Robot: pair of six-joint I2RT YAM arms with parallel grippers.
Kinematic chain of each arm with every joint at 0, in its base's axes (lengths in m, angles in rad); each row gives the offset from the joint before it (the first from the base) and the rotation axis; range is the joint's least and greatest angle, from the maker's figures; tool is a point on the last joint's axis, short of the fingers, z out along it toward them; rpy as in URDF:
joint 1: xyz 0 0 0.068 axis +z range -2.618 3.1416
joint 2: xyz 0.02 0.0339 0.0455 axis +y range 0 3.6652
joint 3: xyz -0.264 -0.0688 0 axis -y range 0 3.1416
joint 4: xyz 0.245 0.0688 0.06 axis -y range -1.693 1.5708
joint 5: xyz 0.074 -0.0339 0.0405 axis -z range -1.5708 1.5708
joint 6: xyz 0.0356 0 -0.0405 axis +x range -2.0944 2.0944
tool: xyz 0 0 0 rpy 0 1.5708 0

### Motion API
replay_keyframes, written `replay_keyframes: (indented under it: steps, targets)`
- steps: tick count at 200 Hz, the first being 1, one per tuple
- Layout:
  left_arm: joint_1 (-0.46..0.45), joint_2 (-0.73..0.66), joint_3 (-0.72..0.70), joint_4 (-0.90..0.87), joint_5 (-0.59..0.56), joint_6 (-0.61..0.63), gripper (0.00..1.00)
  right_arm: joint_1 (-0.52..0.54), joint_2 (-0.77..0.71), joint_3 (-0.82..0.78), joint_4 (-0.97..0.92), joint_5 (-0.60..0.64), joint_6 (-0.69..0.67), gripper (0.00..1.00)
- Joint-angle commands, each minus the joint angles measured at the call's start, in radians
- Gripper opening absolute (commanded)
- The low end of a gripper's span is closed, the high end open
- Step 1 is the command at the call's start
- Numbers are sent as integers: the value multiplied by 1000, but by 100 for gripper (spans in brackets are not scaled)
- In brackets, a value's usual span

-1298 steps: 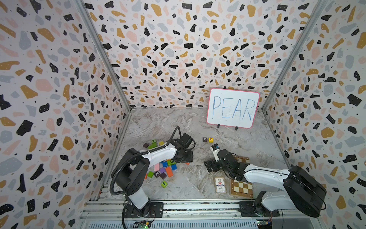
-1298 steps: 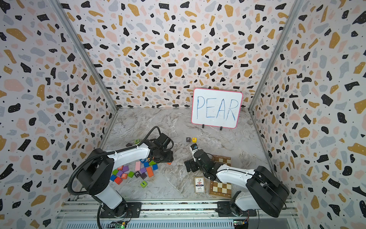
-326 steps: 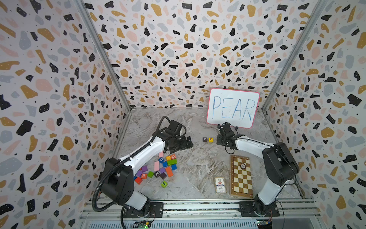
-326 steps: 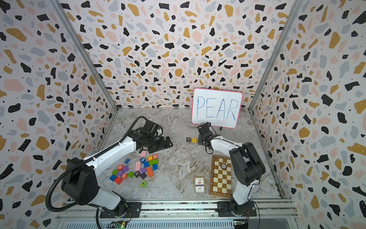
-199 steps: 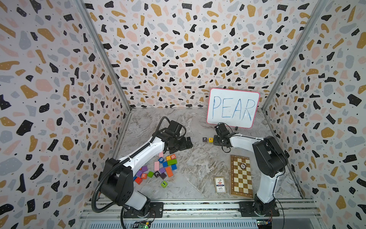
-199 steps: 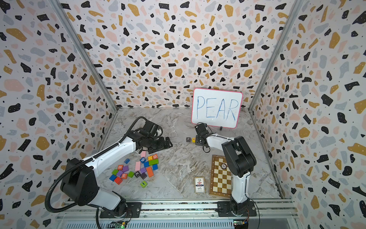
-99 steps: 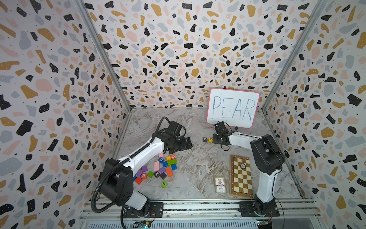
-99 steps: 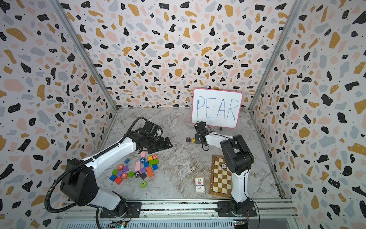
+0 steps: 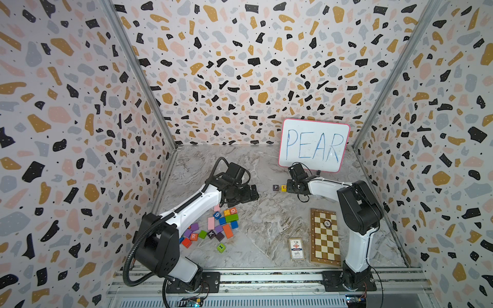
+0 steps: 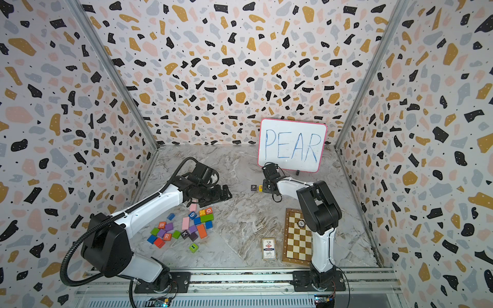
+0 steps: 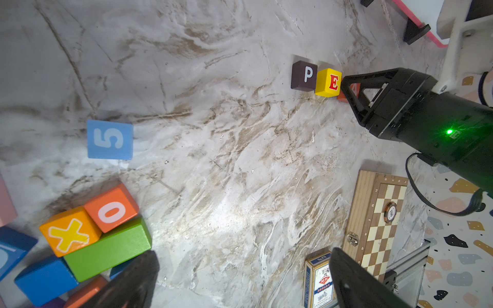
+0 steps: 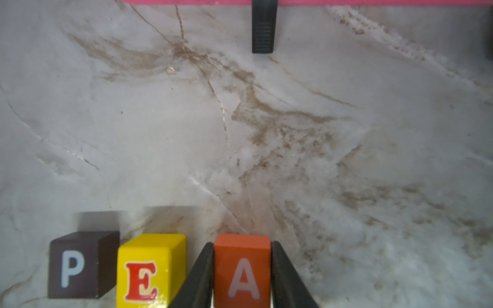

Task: Spell the uppercase word “pear” with letter blocks
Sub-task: Place the letter block at the center of the board, then pick up the letter block from the center of the board.

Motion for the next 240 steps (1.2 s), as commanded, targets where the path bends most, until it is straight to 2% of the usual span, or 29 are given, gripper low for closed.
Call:
replay_keyframes:
  steps: [1, 86, 120, 145, 180, 219, 240]
  targets:
    - [5, -26, 0, -16, -12, 9, 99, -3, -6, 26, -39, -3, -7, 38]
    - [5, -27, 0, -10, -10, -11, 99, -4, -43, 30, -52, 4, -8, 45]
    - [13, -61, -9, -14, -13, -12, 99, -3, -114, 52, -77, 70, -32, 53]
    - [42, -85, -17, -38, -14, 4, 99, 6, -158, 56, -28, 60, -106, 61]
    - [107, -113, -44, -77, -24, 14, 99, 86, -207, 0, 108, -26, -263, 72]
    - [165, -179, -75, -164, -89, 24, 99, 231, -222, -12, 150, -92, -338, 92]
    - [221, -243, -117, -209, -122, 35, 99, 294, -239, -27, 177, -163, -354, 98]
